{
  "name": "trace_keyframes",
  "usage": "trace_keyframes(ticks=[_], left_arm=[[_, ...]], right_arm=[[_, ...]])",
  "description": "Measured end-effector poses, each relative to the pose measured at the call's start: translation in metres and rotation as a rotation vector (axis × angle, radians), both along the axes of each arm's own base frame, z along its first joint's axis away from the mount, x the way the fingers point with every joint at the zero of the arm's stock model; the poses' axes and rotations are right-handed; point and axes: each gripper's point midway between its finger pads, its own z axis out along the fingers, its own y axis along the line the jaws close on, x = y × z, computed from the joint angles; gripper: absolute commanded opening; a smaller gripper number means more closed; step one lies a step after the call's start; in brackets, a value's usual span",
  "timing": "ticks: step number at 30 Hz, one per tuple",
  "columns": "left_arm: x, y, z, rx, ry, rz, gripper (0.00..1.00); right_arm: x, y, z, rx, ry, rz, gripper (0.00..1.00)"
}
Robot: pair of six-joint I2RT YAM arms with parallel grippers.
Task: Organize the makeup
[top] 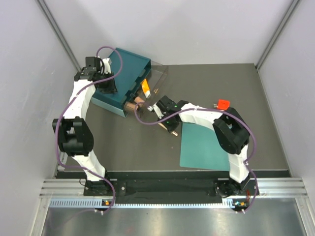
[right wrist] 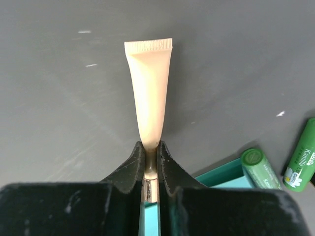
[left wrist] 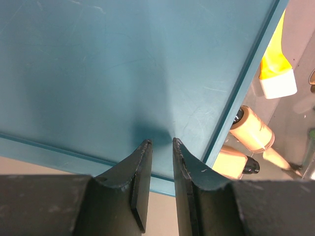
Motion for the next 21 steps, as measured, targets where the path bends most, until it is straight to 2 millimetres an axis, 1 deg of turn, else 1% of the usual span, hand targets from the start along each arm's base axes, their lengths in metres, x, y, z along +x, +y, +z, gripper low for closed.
trace_keyframes(ticks=[3, 6, 10, 13, 16, 18, 21], left_arm=[[0.000, 0.000, 0.000, 0.000, 0.000, 0.000, 0.30], [0.000, 0.000, 0.000, 0.000, 0.000, 0.000, 0.30], [0.000, 0.000, 0.000, 0.000, 0.000, 0.000, 0.30], [0.000, 0.000, 0.000, -0.001, 0.000, 0.000, 0.30], [0.000, 0.000, 0.000, -0.001, 0.000, 0.000, 0.30], [0.000, 0.000, 0.000, -0.001, 0.000, 0.000, 0.30], [0.000, 0.000, 0.000, -0.001, 0.000, 0.000, 0.30]], right_arm=[[-0.008, 0.008, 0.015, 0.052, 0.032, 0.049, 0.00], [-0.012, 0.028, 0.045, 0.139, 0.060, 0.114, 0.00], [-0.007, 0.064, 0.102, 0.294, 0.048, 0.200, 0.00], [0.000, 0.091, 0.155, 0.421, 0.007, 0.254, 0.00], [0.005, 0.110, 0.194, 0.526, -0.031, 0.282, 0.00], [0.007, 0.118, 0.209, 0.574, -0.040, 0.282, 0.00], [0.011, 0.129, 0.217, 0.651, -0.010, 0.247, 0.00]])
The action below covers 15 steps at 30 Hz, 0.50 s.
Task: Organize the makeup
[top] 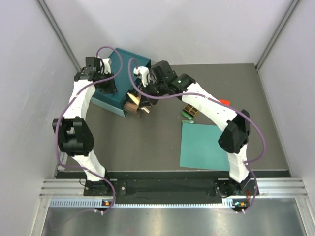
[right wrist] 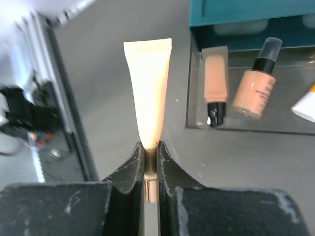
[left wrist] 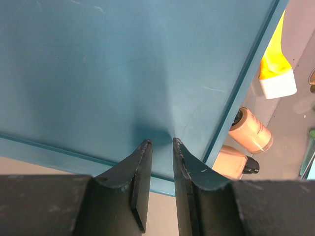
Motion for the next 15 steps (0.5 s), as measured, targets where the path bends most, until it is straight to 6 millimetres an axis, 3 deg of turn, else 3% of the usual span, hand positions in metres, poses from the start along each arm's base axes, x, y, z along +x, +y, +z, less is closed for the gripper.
trace_keyframes(ticks=[6, 15], left_arm=[[0.000, 0.000, 0.000, 0.000, 0.000, 0.000, 0.30], [0.000, 0.000, 0.000, 0.000, 0.000, 0.000, 0.30]], right_arm=[[0.030, 0.013, 0.002, 0.148, 0.170, -0.114, 0.00], [0.091, 0.011, 0.028, 0.349, 0.284, -0.363, 0.00]])
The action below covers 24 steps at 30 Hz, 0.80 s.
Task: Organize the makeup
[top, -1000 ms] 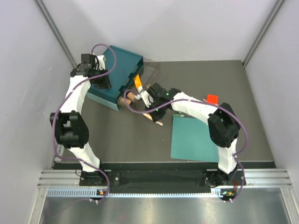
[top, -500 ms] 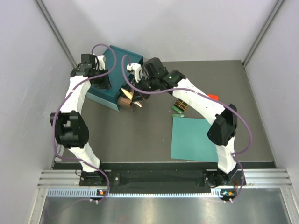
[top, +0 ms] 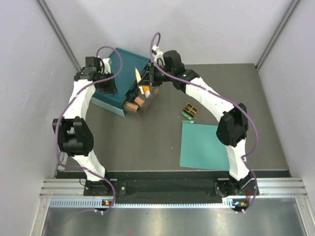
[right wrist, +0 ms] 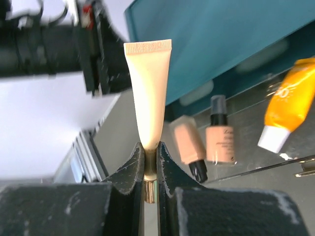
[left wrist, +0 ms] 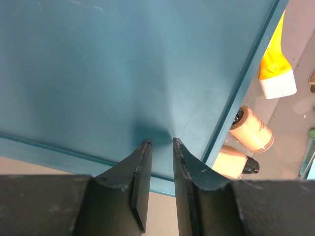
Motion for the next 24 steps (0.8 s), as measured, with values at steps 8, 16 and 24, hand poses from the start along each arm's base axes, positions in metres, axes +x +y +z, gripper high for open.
trace_keyframes(ticks=[8, 16, 24], left_arm=[[0.000, 0.000, 0.000, -0.001, 0.000, 0.000, 0.30], [0.000, 0.000, 0.000, -0.001, 0.000, 0.000, 0.30], [0.000, 0.000, 0.000, -0.001, 0.000, 0.000, 0.30]], right_arm=[[0.037, -0.012, -0.027, -0.025, 0.049, -0.265, 0.00], [0.059, -0.022, -0.040, -0.031, 0.090, -0.432, 0.08], [0.073, -0.012, -0.087, -0.073, 0.174, -0.462, 0.34]])
